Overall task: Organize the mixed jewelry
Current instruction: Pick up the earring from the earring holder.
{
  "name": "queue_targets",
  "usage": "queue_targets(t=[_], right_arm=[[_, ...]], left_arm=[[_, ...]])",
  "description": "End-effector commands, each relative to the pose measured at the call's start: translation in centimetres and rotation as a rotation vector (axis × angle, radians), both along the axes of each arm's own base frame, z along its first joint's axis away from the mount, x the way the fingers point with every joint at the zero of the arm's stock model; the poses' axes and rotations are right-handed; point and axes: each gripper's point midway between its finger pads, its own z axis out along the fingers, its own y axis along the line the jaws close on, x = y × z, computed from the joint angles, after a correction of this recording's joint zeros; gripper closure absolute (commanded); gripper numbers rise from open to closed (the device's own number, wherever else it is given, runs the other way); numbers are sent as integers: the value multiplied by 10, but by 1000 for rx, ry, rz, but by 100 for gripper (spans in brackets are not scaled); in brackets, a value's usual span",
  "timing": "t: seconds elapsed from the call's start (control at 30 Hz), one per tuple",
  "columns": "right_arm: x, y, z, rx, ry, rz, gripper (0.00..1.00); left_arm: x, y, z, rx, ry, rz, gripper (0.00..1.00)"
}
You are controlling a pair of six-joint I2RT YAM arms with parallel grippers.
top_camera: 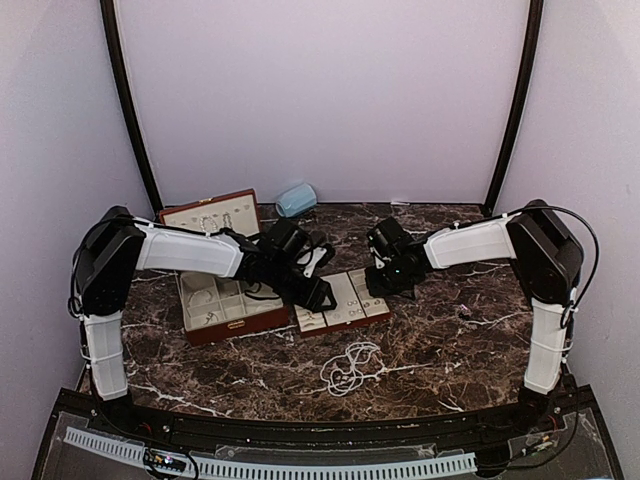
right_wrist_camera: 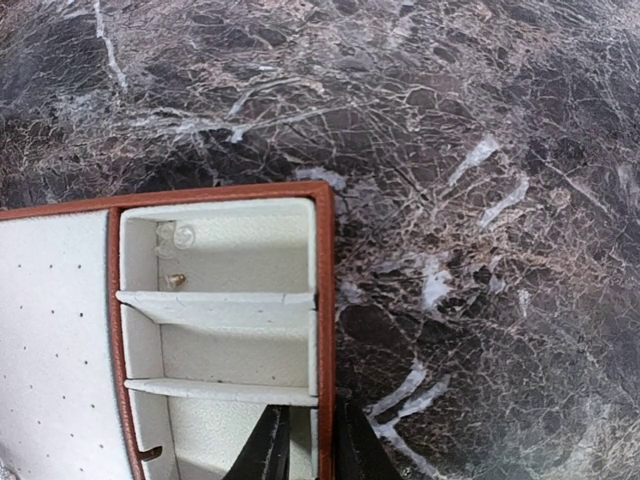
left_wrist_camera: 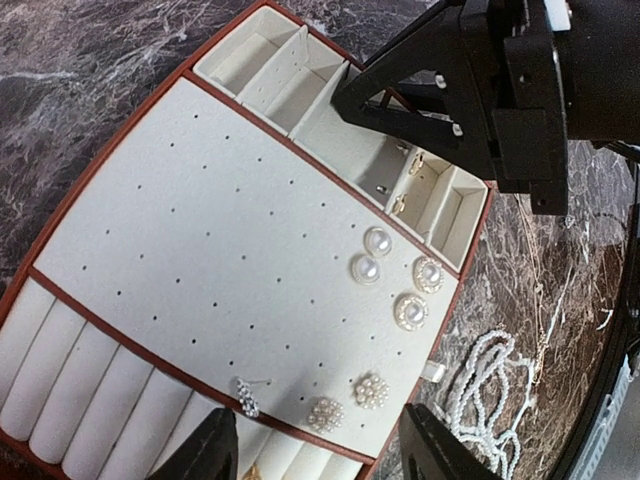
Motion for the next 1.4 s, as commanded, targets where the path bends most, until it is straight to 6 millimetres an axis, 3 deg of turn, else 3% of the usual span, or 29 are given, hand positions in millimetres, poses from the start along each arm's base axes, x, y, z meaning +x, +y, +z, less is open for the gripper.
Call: queue_targets(t=[0.0, 0.53, 1.37], right_arm=[[-6, 10, 0, 31, 6, 19, 83], [-8, 11, -5, 37, 19, 26, 83], [-6, 13, -5, 38, 19, 27, 83]], left_arm=[[4, -2, 4, -6, -6, -4, 42], [9, -5, -2, 4, -18, -8, 44], [-7, -17, 8, 3, -71, -82, 49]])
